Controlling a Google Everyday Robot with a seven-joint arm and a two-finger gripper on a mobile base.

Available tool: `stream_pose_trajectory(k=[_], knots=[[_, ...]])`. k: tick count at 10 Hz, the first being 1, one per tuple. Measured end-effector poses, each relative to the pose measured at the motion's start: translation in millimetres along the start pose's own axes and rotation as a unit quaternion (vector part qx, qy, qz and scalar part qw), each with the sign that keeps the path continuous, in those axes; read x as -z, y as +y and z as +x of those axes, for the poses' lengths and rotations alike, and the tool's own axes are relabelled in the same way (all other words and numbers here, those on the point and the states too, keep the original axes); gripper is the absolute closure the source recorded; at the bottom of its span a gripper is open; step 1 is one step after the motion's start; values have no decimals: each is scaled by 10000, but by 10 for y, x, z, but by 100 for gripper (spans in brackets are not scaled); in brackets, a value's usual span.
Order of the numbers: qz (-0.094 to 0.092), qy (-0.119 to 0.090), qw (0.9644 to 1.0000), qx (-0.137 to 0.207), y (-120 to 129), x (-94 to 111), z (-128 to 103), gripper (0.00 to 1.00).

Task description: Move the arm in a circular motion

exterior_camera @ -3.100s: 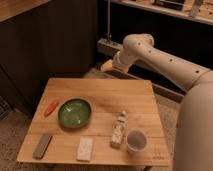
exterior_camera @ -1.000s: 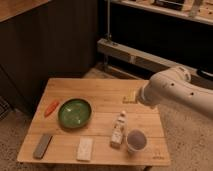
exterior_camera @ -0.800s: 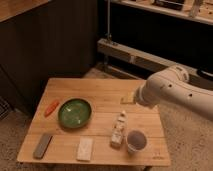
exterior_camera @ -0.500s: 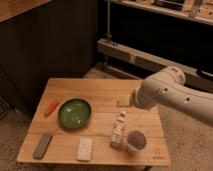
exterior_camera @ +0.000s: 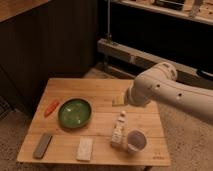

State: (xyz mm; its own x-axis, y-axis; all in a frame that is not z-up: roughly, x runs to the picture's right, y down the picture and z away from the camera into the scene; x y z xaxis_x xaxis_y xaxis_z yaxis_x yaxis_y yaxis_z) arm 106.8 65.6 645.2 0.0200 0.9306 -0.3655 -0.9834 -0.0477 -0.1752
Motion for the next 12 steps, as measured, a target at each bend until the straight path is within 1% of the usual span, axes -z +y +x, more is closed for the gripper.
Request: stream_pose_trajectory(k=[1,2,3,4,5,6,7,8,9,10,11,12], knots=[[-154,125,9995,249,92,62,27,20],[-418,302,9969,601,318,131,43,20],[-620,435,9935,847,513,183,36,20],[-768,523,9901,1049,721,219,0,20],[-936,630,9856,1257,963,233,-75,20],[-1130,723,9803,1449,1210,239,-186,20],[-1326,804,9750,1590,1404,224,-307,20],[-1544,839,9686,1760,1651,196,-502,20],[-1669,836,9647,1860,1812,150,-680,20],[-1758,797,9621,1928,1949,108,-853,20],[-1841,740,9600,1975,2080,26,-1096,20],[-1900,644,9596,1972,2126,-56,-1410,20]])
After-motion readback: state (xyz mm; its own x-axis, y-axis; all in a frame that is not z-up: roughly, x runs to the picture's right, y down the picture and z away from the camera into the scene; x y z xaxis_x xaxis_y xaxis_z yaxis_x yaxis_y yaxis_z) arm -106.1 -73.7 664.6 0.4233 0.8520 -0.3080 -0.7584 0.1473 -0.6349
